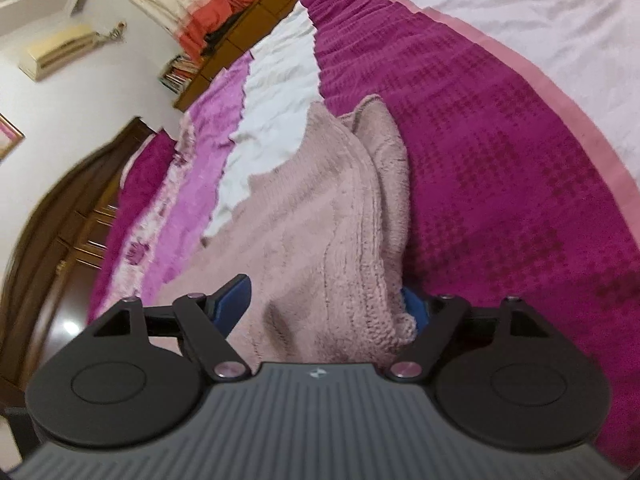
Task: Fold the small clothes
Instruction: 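Move the right tool to the end of the folded cardigan strip, then grasp the cardigan end with the right tool and fold it over the strip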
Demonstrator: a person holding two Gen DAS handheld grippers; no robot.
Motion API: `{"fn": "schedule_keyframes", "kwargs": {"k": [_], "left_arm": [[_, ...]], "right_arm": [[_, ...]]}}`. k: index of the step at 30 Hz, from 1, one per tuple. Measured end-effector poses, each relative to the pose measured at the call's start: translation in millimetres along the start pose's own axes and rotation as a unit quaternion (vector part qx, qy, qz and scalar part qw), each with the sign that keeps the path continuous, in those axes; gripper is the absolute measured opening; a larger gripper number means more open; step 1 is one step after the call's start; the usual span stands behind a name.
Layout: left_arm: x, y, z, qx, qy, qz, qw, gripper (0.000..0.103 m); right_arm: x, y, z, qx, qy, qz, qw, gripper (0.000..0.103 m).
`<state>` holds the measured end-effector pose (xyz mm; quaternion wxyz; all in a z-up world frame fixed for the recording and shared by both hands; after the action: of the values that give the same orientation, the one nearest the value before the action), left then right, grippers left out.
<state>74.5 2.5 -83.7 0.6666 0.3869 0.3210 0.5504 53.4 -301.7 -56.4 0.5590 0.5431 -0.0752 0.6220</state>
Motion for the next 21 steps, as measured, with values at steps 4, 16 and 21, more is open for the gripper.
{"fn": "schedule_keyframes", "kwargs": {"k": [4,16,21], "left_arm": [[1,-1,0,0.001,0.003,-0.003,1.0,0.06],[1,-1,-1,0.001,0.004,-0.005,1.0,0.06],[2,1,-1,-0.003,-0.002,-0.008,1.0,0.06]], "right_arm": [[1,1,2,-0.011,-0.019,0.021,1.0,0.059],[-12,-10,10,-0.035,-0.087,0.001,0.996,0.066],[-13,-16,12,-0.044,-0.094,-0.005,0.995,0.064]]}}
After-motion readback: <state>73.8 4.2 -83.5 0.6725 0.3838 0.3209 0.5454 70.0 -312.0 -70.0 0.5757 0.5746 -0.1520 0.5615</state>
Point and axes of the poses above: each gripper's, at about its wrist camera, not at the fingertips, and y roughly against the way its jaws point, x to its left, z to its top, the point moved 8 cm from there along -y, roughly the way its jaws point, and after that the axes turned 5 degrees about -y, right-handed, at the moved point
